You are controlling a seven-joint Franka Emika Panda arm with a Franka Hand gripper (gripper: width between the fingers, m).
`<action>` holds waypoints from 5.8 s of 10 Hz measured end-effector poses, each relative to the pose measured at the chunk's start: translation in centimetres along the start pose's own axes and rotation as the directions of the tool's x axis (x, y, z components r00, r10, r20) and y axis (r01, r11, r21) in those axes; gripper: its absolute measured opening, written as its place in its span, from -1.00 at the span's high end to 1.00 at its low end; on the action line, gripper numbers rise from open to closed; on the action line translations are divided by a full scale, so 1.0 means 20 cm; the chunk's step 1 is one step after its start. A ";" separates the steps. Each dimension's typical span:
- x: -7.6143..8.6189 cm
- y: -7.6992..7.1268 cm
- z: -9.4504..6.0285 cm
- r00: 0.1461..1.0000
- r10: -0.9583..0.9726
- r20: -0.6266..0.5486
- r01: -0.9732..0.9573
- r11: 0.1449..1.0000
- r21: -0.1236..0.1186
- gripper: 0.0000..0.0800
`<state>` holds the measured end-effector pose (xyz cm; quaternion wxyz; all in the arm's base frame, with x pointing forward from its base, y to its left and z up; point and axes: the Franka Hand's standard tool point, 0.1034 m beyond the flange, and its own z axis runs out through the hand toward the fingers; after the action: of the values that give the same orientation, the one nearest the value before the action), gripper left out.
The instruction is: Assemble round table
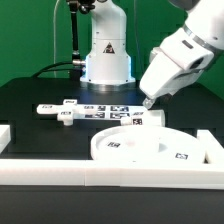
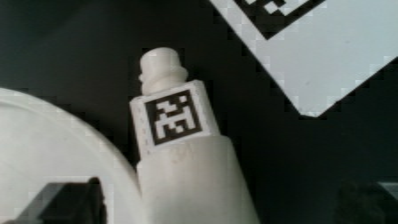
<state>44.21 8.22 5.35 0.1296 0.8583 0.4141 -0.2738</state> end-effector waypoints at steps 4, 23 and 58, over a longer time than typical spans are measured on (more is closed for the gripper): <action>0.01 -0.01 0.04 0.969 -0.028 0.244 0.017 0.999 0.049 -0.62; 0.13 0.08 0.12 0.959 -0.062 0.278 0.040 0.996 0.082 -0.01; -0.10 0.73 -0.45 0.553 0.286 -0.783 -0.358 0.930 0.087 -0.02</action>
Offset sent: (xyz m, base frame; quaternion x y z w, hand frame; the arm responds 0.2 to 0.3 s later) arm 0.0224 -0.0176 -0.0074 -0.0164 -0.1599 -0.0055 0.9870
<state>57.83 1.88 13.74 0.0187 0.9453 0.2753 0.1739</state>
